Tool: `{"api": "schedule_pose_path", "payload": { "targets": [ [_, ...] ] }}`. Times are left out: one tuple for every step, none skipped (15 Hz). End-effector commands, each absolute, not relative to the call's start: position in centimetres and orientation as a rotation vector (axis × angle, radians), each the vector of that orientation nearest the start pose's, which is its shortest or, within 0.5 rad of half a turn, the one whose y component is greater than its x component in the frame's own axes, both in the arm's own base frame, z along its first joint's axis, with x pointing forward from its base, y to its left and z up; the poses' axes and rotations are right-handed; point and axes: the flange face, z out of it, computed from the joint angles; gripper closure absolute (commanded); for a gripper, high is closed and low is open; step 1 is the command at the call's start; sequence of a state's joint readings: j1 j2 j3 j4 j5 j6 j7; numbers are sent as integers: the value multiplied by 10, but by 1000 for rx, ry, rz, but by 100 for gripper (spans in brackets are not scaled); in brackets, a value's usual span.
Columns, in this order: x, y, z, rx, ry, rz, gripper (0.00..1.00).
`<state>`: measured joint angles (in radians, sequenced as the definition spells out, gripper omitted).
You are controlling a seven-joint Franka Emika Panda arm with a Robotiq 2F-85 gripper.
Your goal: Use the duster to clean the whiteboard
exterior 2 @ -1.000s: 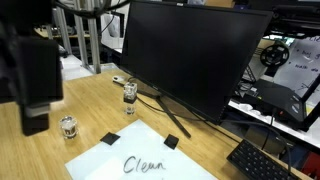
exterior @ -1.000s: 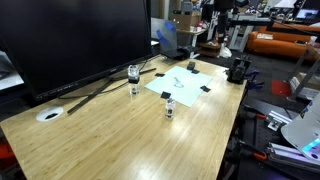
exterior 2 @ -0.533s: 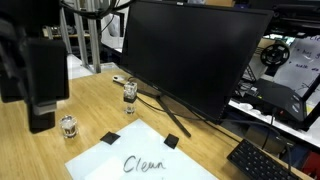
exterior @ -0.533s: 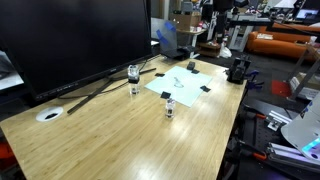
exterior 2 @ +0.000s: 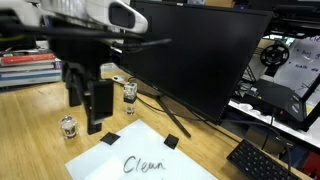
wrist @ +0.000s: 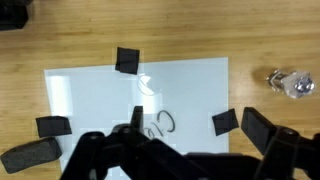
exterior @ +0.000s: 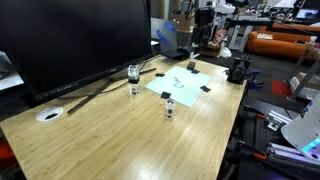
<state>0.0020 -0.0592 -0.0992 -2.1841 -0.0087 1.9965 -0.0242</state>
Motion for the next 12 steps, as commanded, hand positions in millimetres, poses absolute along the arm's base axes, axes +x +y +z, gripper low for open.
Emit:
{"api": "schedule_pose_path", "payload": {
  "targets": [
    [551,-70,384,-3135,365,113,0],
    [561,-86,375,-3151,463,72,0],
    [569,-100,367,-3144,557,51,0],
    [577,-116,360,-3130,656,34,0],
    [583,-133,352,-3114,757,22,0],
    [587,-149,345,-3087,857,28,0],
    [589,-162,341,-3062,950,62,0],
    [579,-153,342,-3101,817,45,0],
    [582,-163,337,-3089,878,49,0],
    [585,-166,335,-3083,907,49,0],
    [587,-165,335,-3080,920,47,0],
    [589,-162,336,-3078,925,44,0]
  ]
}}
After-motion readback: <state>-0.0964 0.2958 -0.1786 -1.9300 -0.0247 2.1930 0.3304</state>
